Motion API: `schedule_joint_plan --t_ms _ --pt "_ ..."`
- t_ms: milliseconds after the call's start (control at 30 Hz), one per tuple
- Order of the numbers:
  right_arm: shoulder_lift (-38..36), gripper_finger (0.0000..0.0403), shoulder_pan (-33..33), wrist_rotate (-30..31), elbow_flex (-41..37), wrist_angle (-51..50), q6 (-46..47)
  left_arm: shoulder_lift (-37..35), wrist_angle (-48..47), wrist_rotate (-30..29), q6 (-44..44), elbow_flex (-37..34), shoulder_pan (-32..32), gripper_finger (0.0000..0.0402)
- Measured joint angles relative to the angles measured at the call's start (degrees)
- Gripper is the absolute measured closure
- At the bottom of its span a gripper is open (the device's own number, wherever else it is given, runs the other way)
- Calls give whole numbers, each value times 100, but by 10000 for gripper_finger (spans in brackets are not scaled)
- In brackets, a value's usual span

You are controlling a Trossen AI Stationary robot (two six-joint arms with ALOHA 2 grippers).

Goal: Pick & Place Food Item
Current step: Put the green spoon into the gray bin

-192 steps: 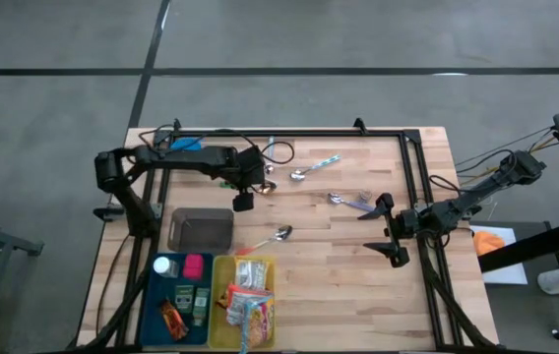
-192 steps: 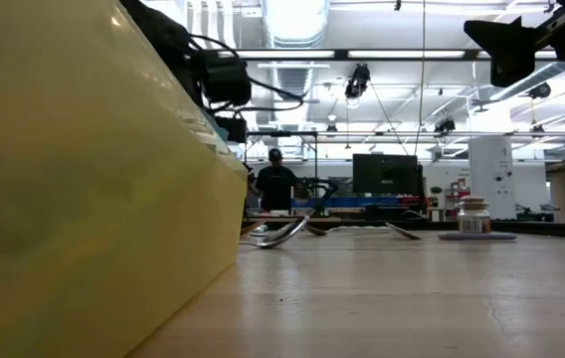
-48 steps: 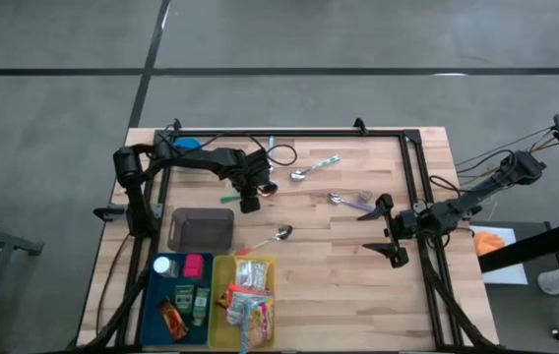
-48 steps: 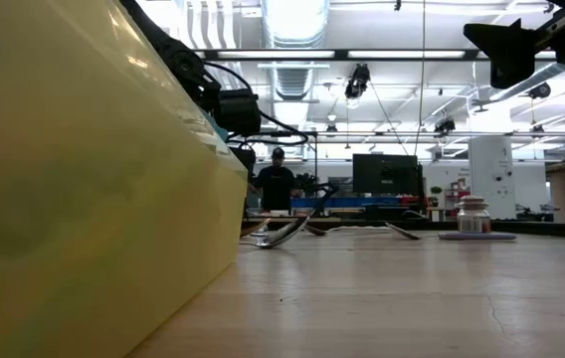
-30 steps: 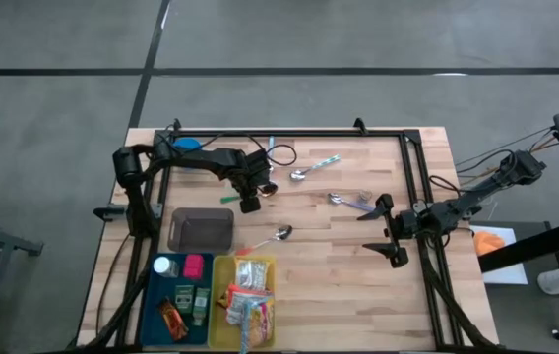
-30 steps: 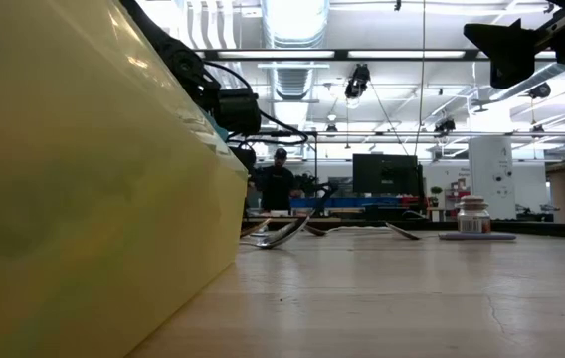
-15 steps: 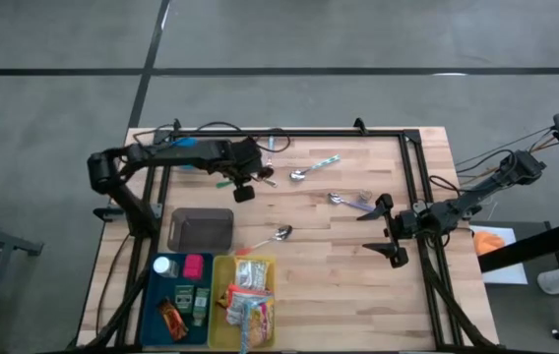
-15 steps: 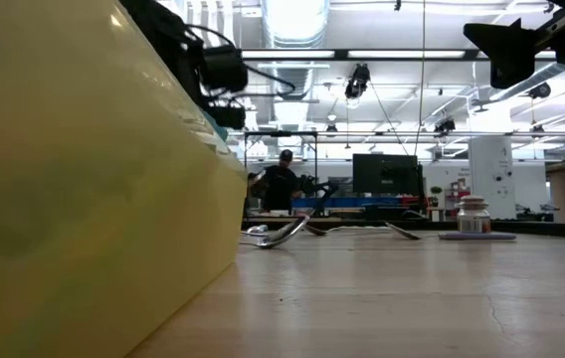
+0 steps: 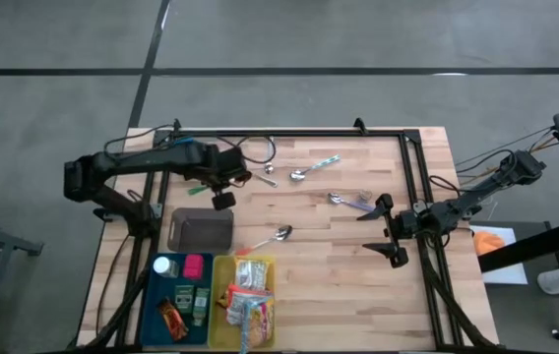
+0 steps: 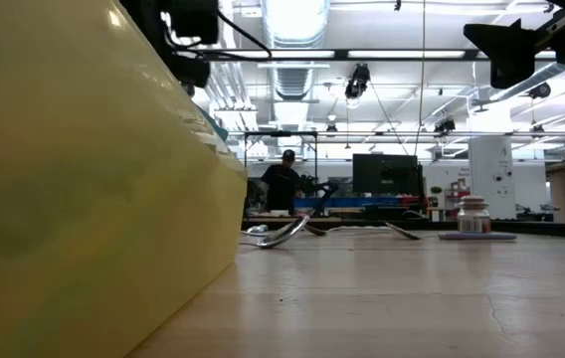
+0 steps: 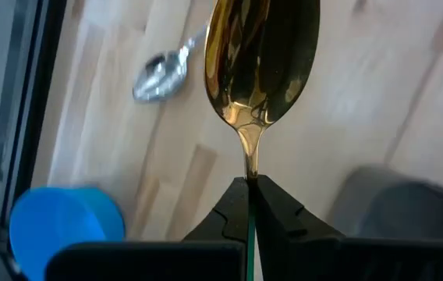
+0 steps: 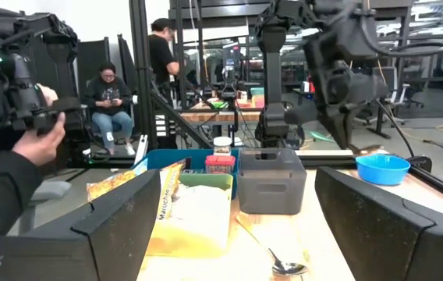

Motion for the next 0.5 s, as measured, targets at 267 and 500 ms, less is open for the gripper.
schedule_joint_plan --t_ms 267,500 --pt "2 64 0 0 0 -22 0 -446 -1075 -6 -1376 -32 -669 398" --pt "0 64 1 1 0 -32 0 -568 -1537 175 -2176 -33 -1521 398"
